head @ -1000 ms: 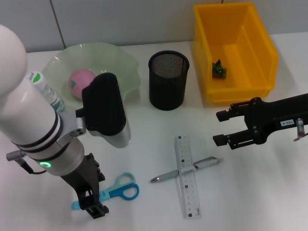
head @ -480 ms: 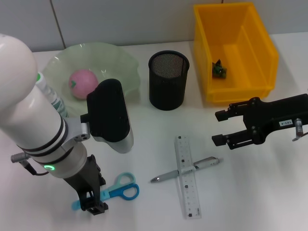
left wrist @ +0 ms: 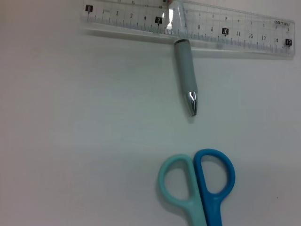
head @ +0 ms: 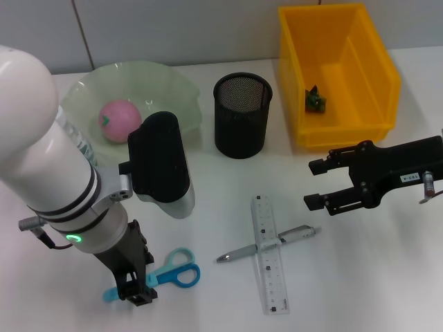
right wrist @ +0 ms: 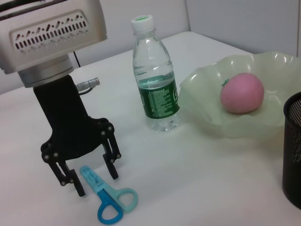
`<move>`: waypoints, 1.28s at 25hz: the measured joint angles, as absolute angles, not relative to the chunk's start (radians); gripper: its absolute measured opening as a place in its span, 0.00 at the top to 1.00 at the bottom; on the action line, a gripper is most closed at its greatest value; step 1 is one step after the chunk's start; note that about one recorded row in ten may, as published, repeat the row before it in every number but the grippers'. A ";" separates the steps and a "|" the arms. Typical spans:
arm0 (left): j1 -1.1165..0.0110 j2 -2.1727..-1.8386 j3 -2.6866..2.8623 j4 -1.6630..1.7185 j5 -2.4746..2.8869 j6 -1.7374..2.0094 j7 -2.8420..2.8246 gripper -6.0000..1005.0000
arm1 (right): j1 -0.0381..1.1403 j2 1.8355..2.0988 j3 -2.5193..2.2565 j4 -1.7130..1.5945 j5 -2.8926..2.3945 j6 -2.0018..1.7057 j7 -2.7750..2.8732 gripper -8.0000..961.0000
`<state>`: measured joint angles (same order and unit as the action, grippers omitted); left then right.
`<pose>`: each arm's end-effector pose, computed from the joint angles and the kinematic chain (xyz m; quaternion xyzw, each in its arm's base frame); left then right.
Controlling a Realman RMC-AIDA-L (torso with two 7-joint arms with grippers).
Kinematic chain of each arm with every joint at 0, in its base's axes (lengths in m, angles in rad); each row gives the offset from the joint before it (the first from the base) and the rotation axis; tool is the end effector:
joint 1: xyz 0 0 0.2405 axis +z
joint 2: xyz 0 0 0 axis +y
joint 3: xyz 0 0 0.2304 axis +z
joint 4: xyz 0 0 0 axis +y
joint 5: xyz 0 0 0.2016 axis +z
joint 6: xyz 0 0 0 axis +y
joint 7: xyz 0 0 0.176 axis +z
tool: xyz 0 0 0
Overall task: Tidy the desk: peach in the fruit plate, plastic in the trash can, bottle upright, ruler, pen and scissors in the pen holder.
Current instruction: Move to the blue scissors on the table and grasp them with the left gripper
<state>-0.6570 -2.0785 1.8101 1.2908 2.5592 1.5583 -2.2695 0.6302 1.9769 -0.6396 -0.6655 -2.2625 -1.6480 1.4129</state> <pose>-0.1677 0.2908 -0.0819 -0.9514 -0.0394 0.3047 0.0207 0.2397 0.3298 0.0103 -0.9722 0.1812 0.1235 0.0820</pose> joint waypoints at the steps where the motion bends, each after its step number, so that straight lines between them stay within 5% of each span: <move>1: -0.657 -2.079 1.810 1.291 2.559 1.558 -2.269 0.45 | 0.630 1.977 -0.640 -0.665 -2.263 -1.648 1.413 0.21; 32: -0.714 -2.080 1.812 1.199 2.533 1.525 -2.288 0.62 | 0.646 1.982 -0.641 -0.661 -2.263 -1.635 1.402 0.21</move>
